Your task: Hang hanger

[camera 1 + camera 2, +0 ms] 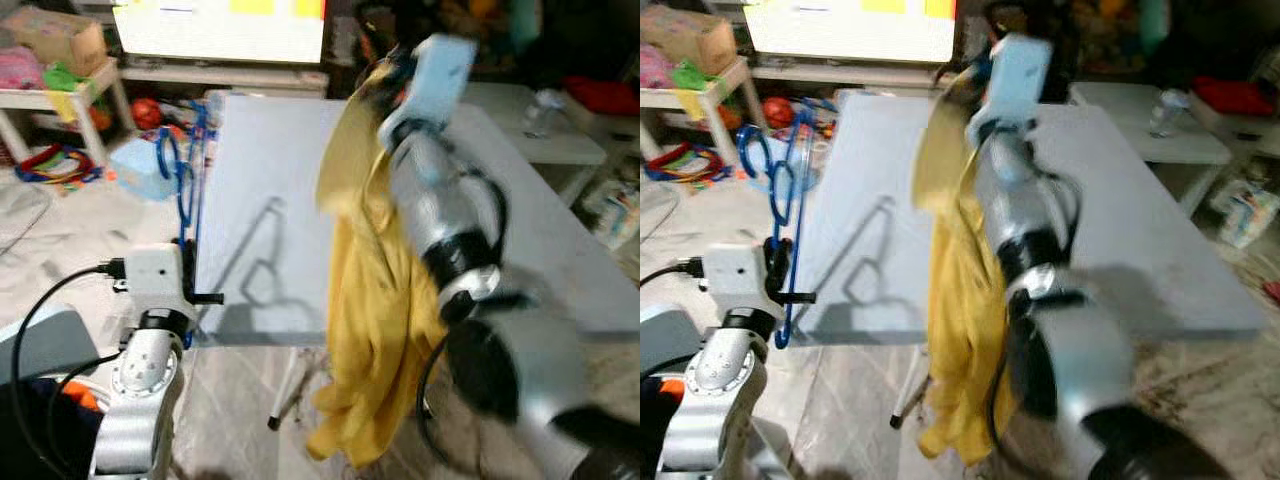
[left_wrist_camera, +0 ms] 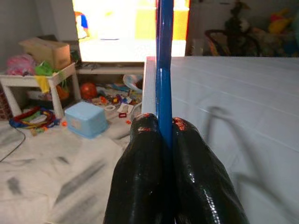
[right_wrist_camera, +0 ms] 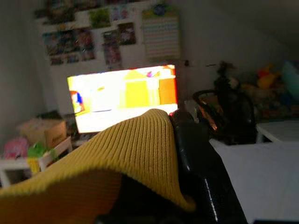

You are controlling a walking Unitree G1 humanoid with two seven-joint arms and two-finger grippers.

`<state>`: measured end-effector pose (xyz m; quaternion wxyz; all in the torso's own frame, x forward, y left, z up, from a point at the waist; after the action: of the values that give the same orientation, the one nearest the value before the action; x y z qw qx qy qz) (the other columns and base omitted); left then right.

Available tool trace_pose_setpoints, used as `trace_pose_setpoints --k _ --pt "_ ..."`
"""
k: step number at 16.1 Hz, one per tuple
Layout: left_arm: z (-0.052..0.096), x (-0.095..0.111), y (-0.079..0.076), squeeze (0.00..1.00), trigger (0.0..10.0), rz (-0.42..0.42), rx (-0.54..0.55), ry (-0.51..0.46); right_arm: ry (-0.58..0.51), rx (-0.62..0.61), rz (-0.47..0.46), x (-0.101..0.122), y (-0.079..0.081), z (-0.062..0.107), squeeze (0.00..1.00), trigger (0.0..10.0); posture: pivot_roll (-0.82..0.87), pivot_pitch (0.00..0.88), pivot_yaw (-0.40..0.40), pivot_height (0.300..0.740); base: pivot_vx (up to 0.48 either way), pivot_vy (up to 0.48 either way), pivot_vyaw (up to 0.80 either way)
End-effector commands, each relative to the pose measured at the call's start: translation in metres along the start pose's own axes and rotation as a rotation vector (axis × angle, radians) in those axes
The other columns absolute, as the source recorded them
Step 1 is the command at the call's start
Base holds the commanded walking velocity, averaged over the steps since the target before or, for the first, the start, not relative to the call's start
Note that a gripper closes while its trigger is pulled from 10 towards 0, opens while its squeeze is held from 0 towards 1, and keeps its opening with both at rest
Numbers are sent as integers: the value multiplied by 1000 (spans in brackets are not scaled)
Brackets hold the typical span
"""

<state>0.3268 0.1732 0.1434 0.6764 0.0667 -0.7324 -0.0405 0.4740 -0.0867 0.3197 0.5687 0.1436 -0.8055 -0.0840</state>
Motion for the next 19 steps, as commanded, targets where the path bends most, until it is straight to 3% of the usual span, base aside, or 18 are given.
trace_pose_setpoints --k 1,4,7,13,15,19 --pt "4 -22 -16 0 10000 -7 -55 85 -77 -85 -39 32 -22 -9 0 10000 218 0 -100 740 0 0 0" --pt "4 -18 -17 0 10000 10 -54 75 -156 -147 -74 72 -31 -19 0 10000 231 0 -111 740 0 -283 0" --pt "6 -20 -15 0 10000 18 -44 82 -133 -135 -93 64 -32 -19 0 10000 230 0 -113 740 82 -420 0" --pt "9 -23 -11 0 10000 67 -12 99 26 -18 -74 -13 -16 1 0 10000 222 0 -112 740 86 -125 0" --pt "10 -26 -10 0 10000 90 4 111 82 35 -70 -44 -13 16 0 10000 217 0 -110 740 0 0 0" --pt "9 -23 -11 0 10000 102 -8 97 132 56 -35 -79 -30 41 0 10000 214 0 -106 740 0 0 0"
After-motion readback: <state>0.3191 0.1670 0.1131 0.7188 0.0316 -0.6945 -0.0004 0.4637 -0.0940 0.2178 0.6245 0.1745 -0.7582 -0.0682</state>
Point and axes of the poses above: a point about 5 cm out from each wrist's last joint towards the gripper, its own z axis pointing back from the gripper into the wrist, its own x axis along the axis of the wrist's last joint, y = z × x, the point moved 6 cm from there along -z, pointing out of the wrist towards the gripper, and after that the axes turned 5 degrees about -z, right-handed, at the moved point
